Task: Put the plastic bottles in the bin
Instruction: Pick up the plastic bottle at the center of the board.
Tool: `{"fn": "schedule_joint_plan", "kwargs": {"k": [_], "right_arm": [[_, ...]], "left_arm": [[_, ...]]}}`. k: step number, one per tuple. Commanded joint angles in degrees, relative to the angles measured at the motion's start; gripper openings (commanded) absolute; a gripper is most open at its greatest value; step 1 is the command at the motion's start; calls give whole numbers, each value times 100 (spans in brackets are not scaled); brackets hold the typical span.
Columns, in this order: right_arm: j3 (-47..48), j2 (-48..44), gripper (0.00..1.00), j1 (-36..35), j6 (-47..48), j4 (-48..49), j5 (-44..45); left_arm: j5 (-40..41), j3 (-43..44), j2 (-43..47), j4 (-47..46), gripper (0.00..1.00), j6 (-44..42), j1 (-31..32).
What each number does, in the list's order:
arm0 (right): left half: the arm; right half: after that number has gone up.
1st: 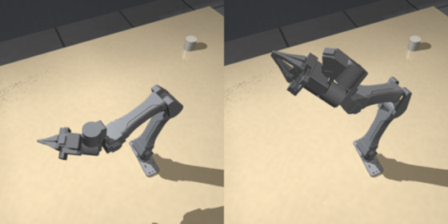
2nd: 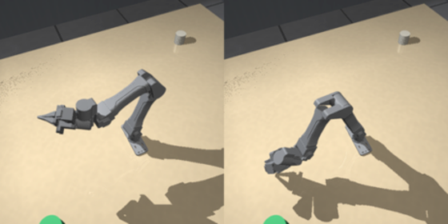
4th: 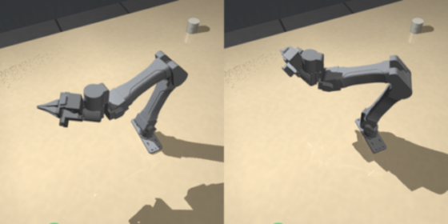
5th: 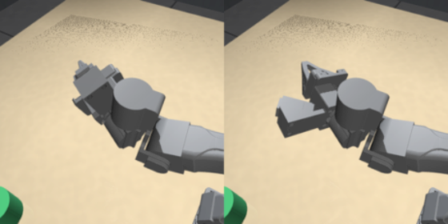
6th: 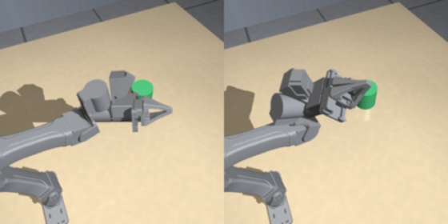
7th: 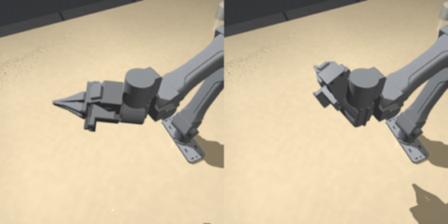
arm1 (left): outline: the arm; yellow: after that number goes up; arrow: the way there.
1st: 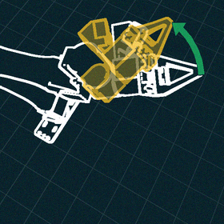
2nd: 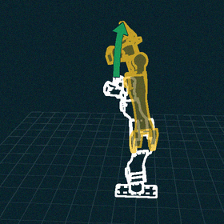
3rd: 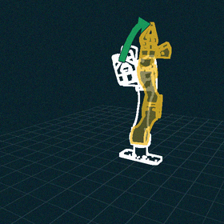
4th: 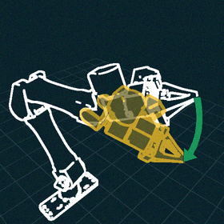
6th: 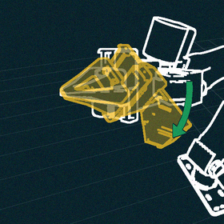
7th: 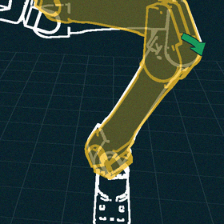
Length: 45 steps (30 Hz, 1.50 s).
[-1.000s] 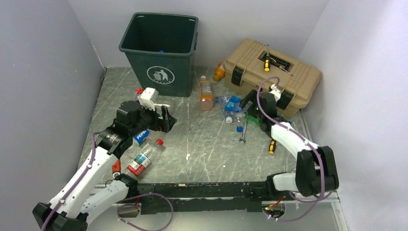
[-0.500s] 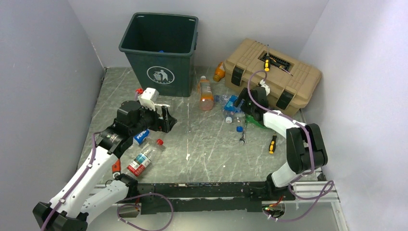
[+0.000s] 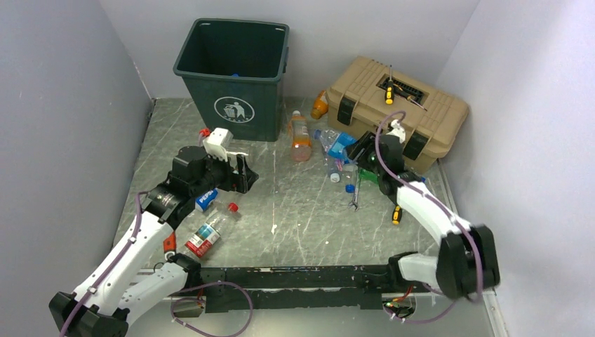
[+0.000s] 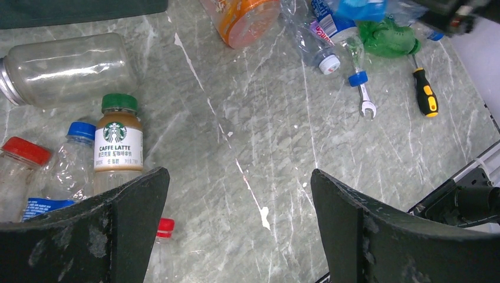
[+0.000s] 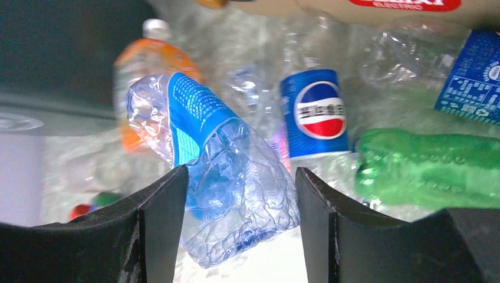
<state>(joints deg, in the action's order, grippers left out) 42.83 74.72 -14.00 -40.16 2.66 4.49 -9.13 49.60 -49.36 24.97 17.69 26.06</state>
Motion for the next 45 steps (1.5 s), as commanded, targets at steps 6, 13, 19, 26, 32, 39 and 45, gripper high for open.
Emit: {"fn": "schedule_joint_plan", "kwargs": {"k": [6, 13, 19, 26, 32, 39, 45], "right_arm": [[-1324, -2942, 0, -1146, -273, 919, -637], [-2437, -3978, 0, -1690, -1150, 2940, -1186], [-2897, -3903, 0, -2121, -1720, 4062, -548], [-3053, -3426, 0, -3033, -2049, 4659, 820], [-3008, -3039, 0, -3271, -2286, 4915, 1057], [-2666, -2655, 0, -3627, -1902, 4845, 832], [-2636, -2751, 0, -3688, -1726, 4631, 748]], "left_arm": [[258, -358, 263, -992, 100, 1135, -22], [-1287, -1247, 271, -4479, 100, 2922, -31], [-1525, -1977, -302, -7426, 100, 3706, 58], [-1218, -1693, -783, -7977, 99, 2869, 799], [-989, -1542, -795, -7771, 100, 2269, 1005], [-1067, -1115, -1042, -7240, 80, 2086, 1009], [-1298, -1014, -1239, -7082, 40, 2169, 1010]]}}
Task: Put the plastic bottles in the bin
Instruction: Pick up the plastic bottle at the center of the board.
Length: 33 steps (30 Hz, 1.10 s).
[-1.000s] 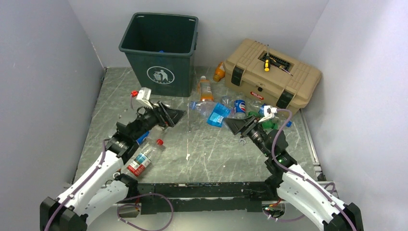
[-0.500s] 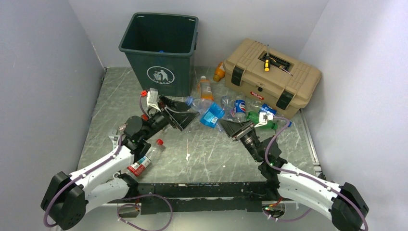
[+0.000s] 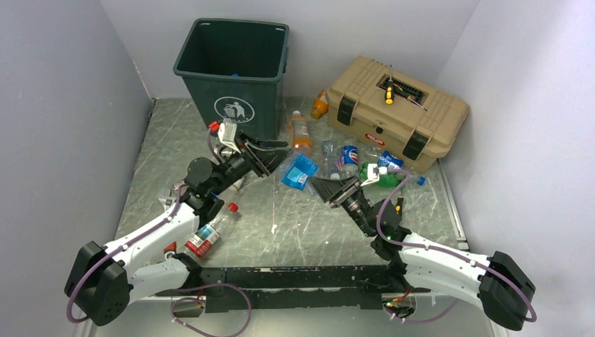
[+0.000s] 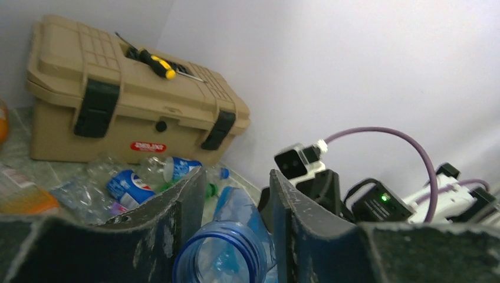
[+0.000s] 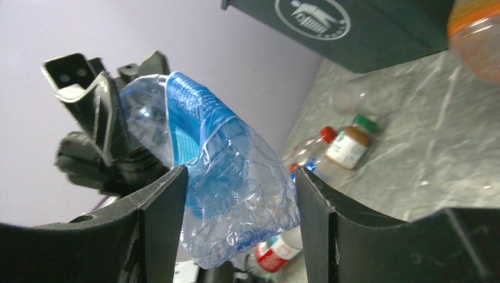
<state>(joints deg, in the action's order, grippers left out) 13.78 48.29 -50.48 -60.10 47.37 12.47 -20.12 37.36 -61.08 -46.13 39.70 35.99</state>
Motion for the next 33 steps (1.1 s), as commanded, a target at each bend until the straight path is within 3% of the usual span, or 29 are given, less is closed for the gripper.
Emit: {"fn": "schedule_joint_plan", "kwargs": {"k": [1, 2, 3, 4, 5, 6, 8, 10, 14, 16, 20, 25, 29, 33], "right_arm": [[334, -162, 0, -41, 360, -1, -123], [415, -246, 0, -41, 503, -257, -219], [535, -375, 11, -45, 684, -601, -330], [687, -513, 28, -42, 919, -1056, -421], [856, -657, 56, -41, 1201, -1560, -545], [1081, -770, 72, -34, 1459, -2138, -644], [1541, -982, 91, -28, 1997, -3335, -761], [1933, -1205, 99, -15, 2625, -4308, -962], [2502, -1577, 100, 1, 3494, -5408, -1886], [2745, -1510, 100, -2, 3653, -5693, -2388], [2867, -1175, 100, -6, 3663, -5477, -3232], [2706, -750, 99, -6, 3374, -4527, -3743], [2541, -367, 86, -6, 2984, -3645, -4211], [2327, -89, 54, -15, 2671, -2903, -4356]], "left_arm": [[-202, 214, -63, 63, 31, -36, 22], [-217, 233, -43, 129, 23, -52, 22], [-266, 273, -19, 246, 8, -75, 22], [-321, 349, 13, 512, 0, -126, 20], [-367, 457, 74, 833, 0, -199, 15], [-428, 580, 147, 1215, 0, -330, 14], [-609, 879, 323, 1970, 0, -630, 10], [-1056, 1414, 379, 2821, 0, -1034, -10], [-2608, 2413, 90, 4405, 0, -1878, -53], [-3393, 2649, -101, 4598, 0, -1893, -56], [-4370, 2613, -299, 3696, 0, -1212, -56], [-4671, 2368, -401, 2363, 0, -231, -48], [-4529, 2449, -389, 2608, 0, -360, -48], [-4232, 2389, -300, 2738, 0, -530, -48]]}}
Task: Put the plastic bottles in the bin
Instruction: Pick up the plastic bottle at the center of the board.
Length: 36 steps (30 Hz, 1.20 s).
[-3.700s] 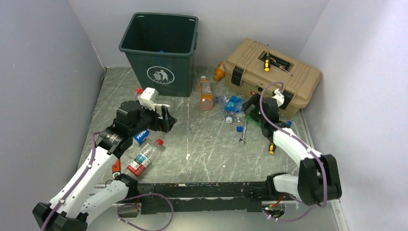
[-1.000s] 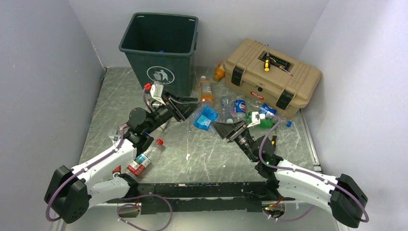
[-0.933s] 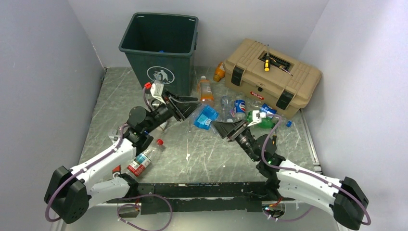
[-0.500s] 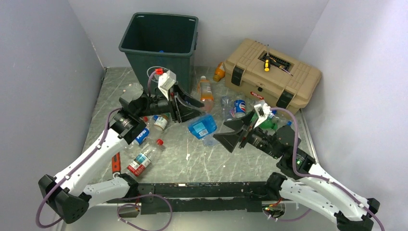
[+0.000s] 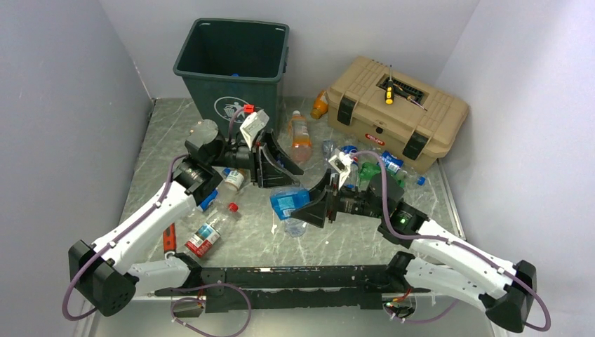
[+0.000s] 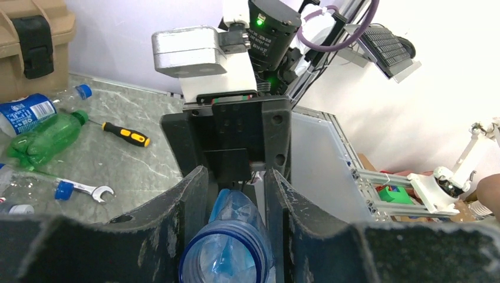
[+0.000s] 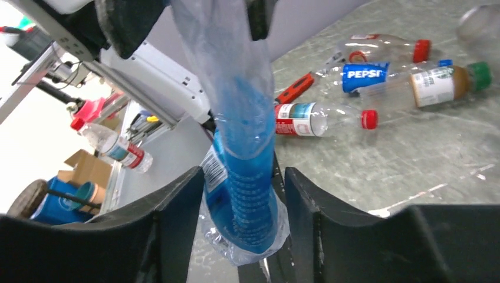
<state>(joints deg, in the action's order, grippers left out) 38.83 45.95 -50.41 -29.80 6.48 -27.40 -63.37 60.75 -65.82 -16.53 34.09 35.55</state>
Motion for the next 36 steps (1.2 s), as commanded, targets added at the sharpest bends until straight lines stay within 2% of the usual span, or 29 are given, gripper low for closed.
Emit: {"fn": "schedule_joint_plan", "kwargs": {"k": [1, 2, 3, 4, 6, 7, 10, 13, 18, 20, 22, 25, 29, 30, 31, 32, 35, 36], "right_arm": [[-304, 126, 46, -23, -408, 1325, -305], [-385, 87, 38, -21, -427, 1418, -240], [-453, 25, 34, -21, -421, 1456, -139], [-519, -55, 31, -21, -395, 1465, -25], [-682, -320, 26, -21, -329, 1482, 445], [-765, -456, 24, -22, -292, 1478, 702], [-937, -745, 19, -23, -171, 1493, 1156], [-993, -709, 14, -21, -193, 1608, 1179], [-1223, -648, 8, -21, -327, 2138, 1137], [-1274, -645, 7, -21, -341, 2241, 1185], [-1269, -600, 6, -21, -330, 2251, 1178], [-1270, -513, 5, -21, -320, 2251, 1164], [-1270, -484, 7, -22, -349, 2176, 1173], [-1241, -509, 13, -21, -363, 2057, 1211], [-1186, -543, 25, -21, -364, 1903, 1233], [-1100, -602, 44, -21, -335, 1713, 1237], [-714, -897, 95, -21, -187, 815, 1471], [-598, -1055, 99, -21, -102, 483, 1591]], "left_arm": [[209, 31, 208, -140, 12, -51, -4], [309, 7, 255, -8, 34, -132, -4], [448, -28, 319, 91, 52, -206, -5], [632, -73, 401, 196, 66, -254, -4], [1065, -240, 589, 194, 87, -257, -4], [1240, -374, 667, 80, 91, -204, -6], [1540, -747, 816, -296, 91, 63, -4], [1416, -899, 725, -619, 87, 347, -5], [1913, -1002, 746, -379, 90, 349, -4], [2036, -1096, 780, -481, 87, 384, -5], [2002, -1157, 741, -710, 77, 481, -4], [1934, -1118, 634, -909, 46, 631, -7], [1890, -1033, 511, -986, 16, 686, -4], [1921, -1012, 514, -1006, 9, 670, -4], [1947, -982, 514, -1017, 3, 637, -4], [2003, -922, 536, -962, 0, 517, -4], [2404, -430, 662, -22, 0, -190, -13], [2682, -180, 693, 326, 0, -482, -21]]}}
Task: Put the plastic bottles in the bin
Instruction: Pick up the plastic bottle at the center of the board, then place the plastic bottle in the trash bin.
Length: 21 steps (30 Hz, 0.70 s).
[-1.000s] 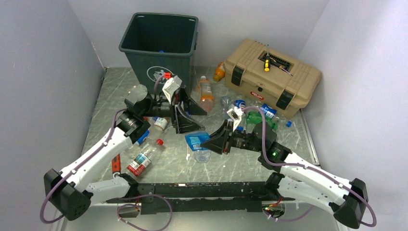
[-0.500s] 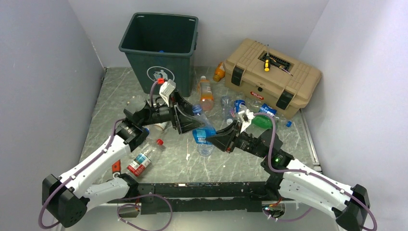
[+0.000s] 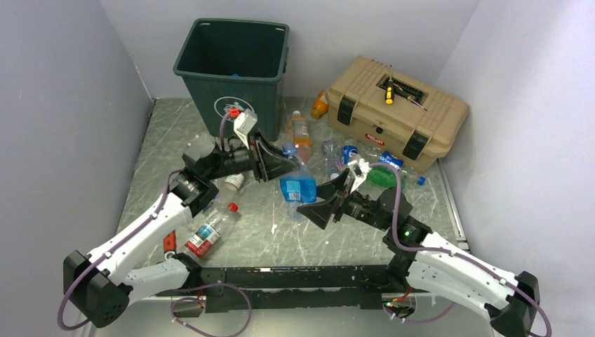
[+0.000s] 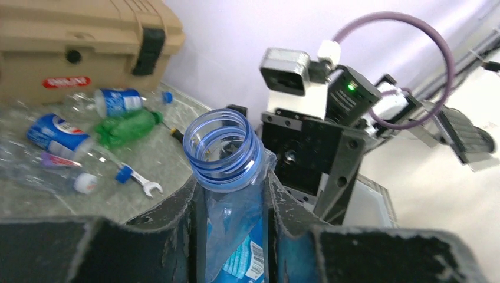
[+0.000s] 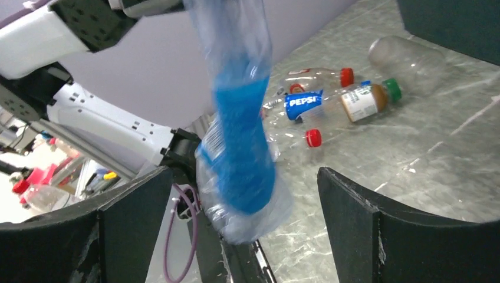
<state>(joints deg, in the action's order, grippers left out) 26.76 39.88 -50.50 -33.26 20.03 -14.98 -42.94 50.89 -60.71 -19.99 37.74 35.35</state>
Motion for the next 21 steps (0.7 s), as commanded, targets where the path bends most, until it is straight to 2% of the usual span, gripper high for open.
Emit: {"fn": "schedule_joint_plan", "kwargs": {"k": [1, 5, 8, 11, 14, 19, 21], "right_arm": [[717, -610, 100, -12, 343, -1180, 482], [966, -1271, 100, -11, 657, -2341, 1235], [859, -1715, 100, -12, 646, -2765, 1823], [647, -2004, 100, -12, 532, -3002, 2144], [479, -2158, 100, -17, 434, -3188, 2235], [144, -2367, 99, -12, 267, -3144, 2313], [-24, -2464, 99, -12, 241, -3019, 2339]], "left_arm": [[997, 1043, 204, 1045, 0, -1163, -14], [2718, 2198, -20, 1914, 0, -2274, -159], [3837, 3006, -525, 1977, 0, -2925, -496], [4141, 3529, -1111, 1348, 0, -3223, -963], [4041, 4006, -1677, 412, 0, -3175, -1555], [3995, 4747, -2967, -822, 0, -3687, -1904], [3887, 5103, -3516, -1008, 0, -4115, -1991]]}}
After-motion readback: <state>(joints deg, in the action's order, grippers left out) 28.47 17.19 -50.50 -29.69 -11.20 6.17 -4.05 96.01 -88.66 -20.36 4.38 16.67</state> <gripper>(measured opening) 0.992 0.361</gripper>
